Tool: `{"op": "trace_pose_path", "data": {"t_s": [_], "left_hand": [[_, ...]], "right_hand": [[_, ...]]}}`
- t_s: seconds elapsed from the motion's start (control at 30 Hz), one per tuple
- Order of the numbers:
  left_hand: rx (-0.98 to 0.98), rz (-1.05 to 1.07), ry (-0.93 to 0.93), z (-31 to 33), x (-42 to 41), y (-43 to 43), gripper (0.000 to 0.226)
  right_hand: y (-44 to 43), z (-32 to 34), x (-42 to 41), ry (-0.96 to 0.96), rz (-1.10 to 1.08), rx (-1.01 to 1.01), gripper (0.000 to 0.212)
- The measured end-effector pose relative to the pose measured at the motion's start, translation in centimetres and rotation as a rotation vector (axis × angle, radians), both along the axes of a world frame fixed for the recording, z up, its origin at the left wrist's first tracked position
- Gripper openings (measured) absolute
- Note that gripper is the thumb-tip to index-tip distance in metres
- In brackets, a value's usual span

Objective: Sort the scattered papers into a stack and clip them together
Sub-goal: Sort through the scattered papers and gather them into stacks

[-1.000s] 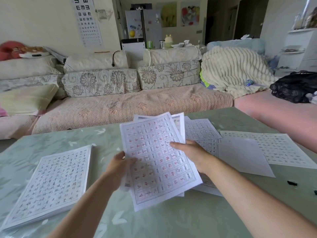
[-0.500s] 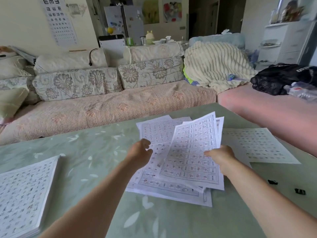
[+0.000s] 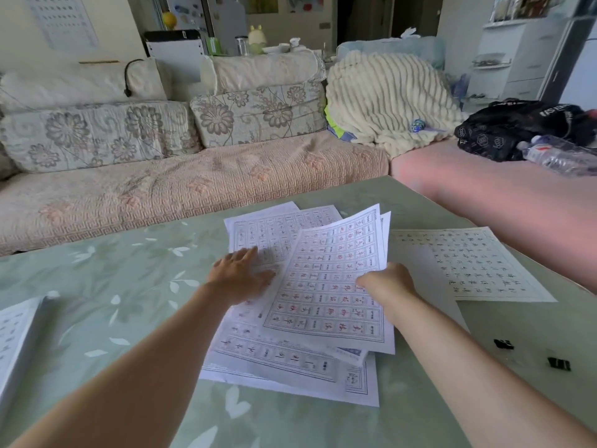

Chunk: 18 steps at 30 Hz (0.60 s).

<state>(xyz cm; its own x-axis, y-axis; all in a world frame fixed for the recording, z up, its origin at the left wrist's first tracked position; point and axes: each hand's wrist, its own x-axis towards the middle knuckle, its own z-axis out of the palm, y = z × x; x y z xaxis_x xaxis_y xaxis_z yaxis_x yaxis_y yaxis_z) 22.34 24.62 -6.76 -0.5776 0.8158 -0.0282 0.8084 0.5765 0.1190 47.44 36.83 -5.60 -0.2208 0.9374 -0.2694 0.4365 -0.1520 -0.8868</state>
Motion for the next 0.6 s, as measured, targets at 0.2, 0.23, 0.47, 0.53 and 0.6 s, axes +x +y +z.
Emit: {"op": "trace_pose_path", "data": {"t_s": [0.2, 0.23, 0.47, 0.53, 0.6], "left_hand": [[0.122, 0.058, 0.163, -0.2, 1.1, -1.3, 0.061], [0.138, 0.055, 0.090, -0.2, 1.2, -1.5, 0.061], [0.151, 0.098, 0.022, -0.5, 0.9, -3.1, 0.081], [0.186, 0.108, 0.063, -0.5, 1.1, -3.4, 0.075], [0.200, 0.130, 0.075, -0.5, 1.2, -3.4, 0.068]], "right_hand": [[-0.9, 0.4, -1.0, 0.006, 0.004, 0.025, 0.030], [-1.0, 0.4, -1.1, 0.009, 0.004, 0.019, 0.031], [-1.8, 0.9, -1.1, 0.048, 0.034, 0.038, 0.017], [-2.2, 0.9, -1.0, 0.070, 0.042, 0.004, 0.017], [-2.3, 0.7, -1.0, 0.106, 0.001, -0.032, 0.021]]}}
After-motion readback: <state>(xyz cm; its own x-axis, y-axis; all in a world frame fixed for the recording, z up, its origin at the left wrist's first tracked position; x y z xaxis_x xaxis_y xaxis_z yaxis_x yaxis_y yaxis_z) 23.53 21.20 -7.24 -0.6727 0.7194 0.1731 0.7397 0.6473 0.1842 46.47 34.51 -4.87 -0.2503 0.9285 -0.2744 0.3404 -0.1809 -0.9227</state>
